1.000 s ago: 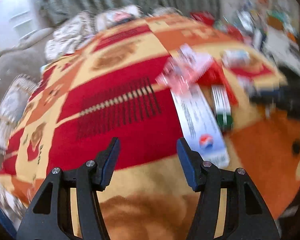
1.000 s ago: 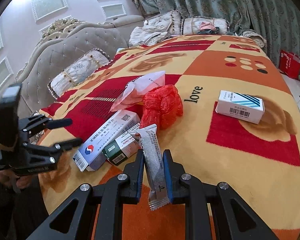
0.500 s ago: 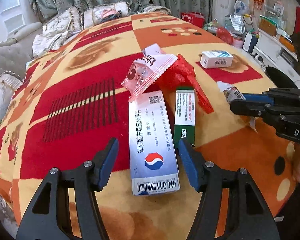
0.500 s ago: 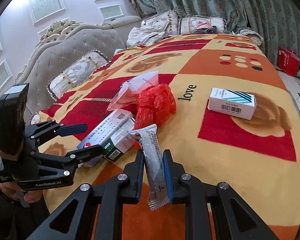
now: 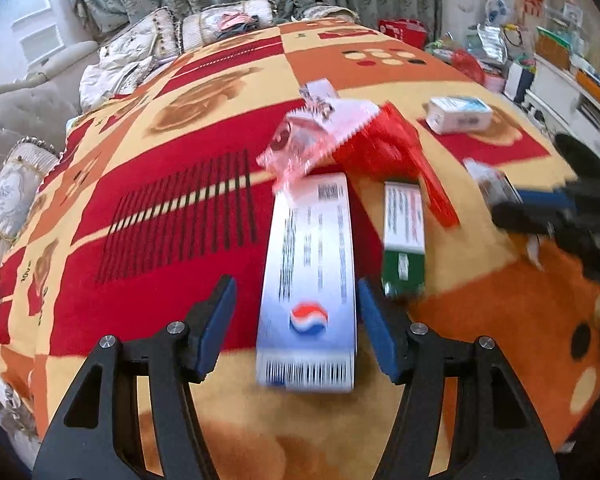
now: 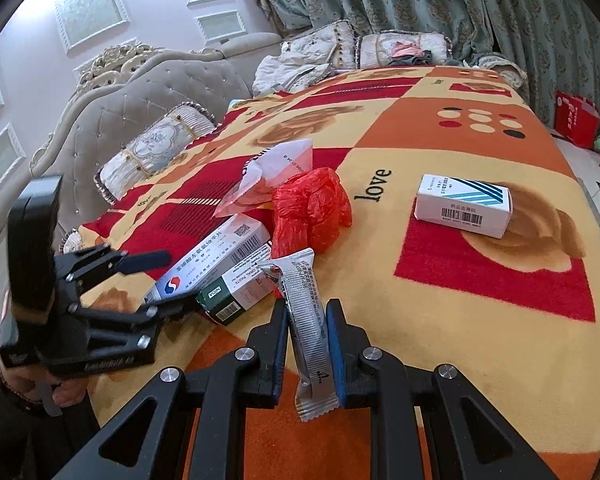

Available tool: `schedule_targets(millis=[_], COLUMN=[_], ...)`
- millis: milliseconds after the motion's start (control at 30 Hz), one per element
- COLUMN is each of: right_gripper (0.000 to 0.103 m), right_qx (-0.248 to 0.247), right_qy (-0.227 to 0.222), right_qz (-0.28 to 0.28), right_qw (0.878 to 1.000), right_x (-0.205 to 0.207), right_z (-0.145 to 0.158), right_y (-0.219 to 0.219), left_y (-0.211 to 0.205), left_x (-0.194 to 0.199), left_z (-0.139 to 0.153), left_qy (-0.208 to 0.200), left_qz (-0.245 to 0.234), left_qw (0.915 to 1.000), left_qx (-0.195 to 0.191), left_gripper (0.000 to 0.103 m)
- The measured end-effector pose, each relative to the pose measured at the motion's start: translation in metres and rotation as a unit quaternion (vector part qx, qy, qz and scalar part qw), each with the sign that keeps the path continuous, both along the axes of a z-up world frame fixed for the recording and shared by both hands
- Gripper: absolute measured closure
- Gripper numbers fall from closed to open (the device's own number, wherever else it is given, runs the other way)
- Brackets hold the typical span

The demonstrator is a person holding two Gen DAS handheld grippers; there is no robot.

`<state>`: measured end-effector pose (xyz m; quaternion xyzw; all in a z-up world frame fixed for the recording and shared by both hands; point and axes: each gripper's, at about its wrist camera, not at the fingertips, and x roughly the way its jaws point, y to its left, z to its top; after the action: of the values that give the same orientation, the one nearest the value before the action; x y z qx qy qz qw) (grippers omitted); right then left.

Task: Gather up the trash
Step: 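Grasp the white medicine box with the red-blue logo using the left tool, then carry the medicine box and sachet strip toward the black bin with both tools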

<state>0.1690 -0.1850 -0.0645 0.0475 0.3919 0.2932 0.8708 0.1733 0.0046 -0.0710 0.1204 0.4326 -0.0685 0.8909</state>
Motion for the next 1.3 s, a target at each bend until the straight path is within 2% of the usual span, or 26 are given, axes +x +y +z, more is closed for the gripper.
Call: schedule_targets(millis=[167,233,267,300,400,667,867,1000,1100,1300], right_gripper=[0.085,0.085,0.085,0.085,0.085,0.085,0.085,0.085,0.085,0.085], right_qx=[0.001,0.002,0.001,0.001,0.008,0.02,0.027,0.028,0.03,0.025], right_qy=[-0.006,-0.008,-0.011,-0.015,-0.021,-0.029,-0.035,-0.036,-0.043,-0.05], right_qz=[-0.002,0.0,-0.001,-0.003,-0.01,-0.025,-0.04,-0.051,-0.058,-0.081], right_qw=[1.0,1.0,1.0,1.0,1.0,0.999,0.998,0.998,0.997,0.995], right_x=[-0.002,-0.003,-0.004,-0.005,-0.007,-0.012,-0.019,-0.023,-0.027,-0.029], right_z=[0.002,0.004,0.005,0.007,0.012,0.021,0.026,0.028,0.031,0.033], right_y=[-0.003,-0.005,-0.006,-0.007,-0.014,-0.027,-0.042,-0.055,-0.067,-0.079], left_y=[-0.005,-0.002,-0.001,0.001,0.006,0.01,-0.02,-0.045,-0.063,-0.075], left_x=[0.026,0.03,0.029,0.027,0.012,-0.05,-0.068,-0.064,-0.067,-0.08], left_z=[-0.006,-0.009,-0.009,-0.009,-0.003,0.039,0.064,0.059,0.057,0.064], left_qy=[0.011,0.021,0.022,0.022,0.009,-0.018,-0.046,-0.033,-0.04,-0.057], left_qz=[0.001,0.005,0.008,0.011,0.025,0.025,0.0,-0.004,-0.001,0.004], left_qw=[0.9999,0.9994,0.9991,0.9987,0.9982,0.9899,0.989,0.9914,0.9923,0.9889], left_qx=[-0.004,-0.026,-0.035,-0.046,-0.055,-0.139,-0.141,-0.127,-0.117,-0.137], left_gripper=[0.042,0.042,0.049,0.058,0.058,0.058,0.058,0.058,0.058,0.058])
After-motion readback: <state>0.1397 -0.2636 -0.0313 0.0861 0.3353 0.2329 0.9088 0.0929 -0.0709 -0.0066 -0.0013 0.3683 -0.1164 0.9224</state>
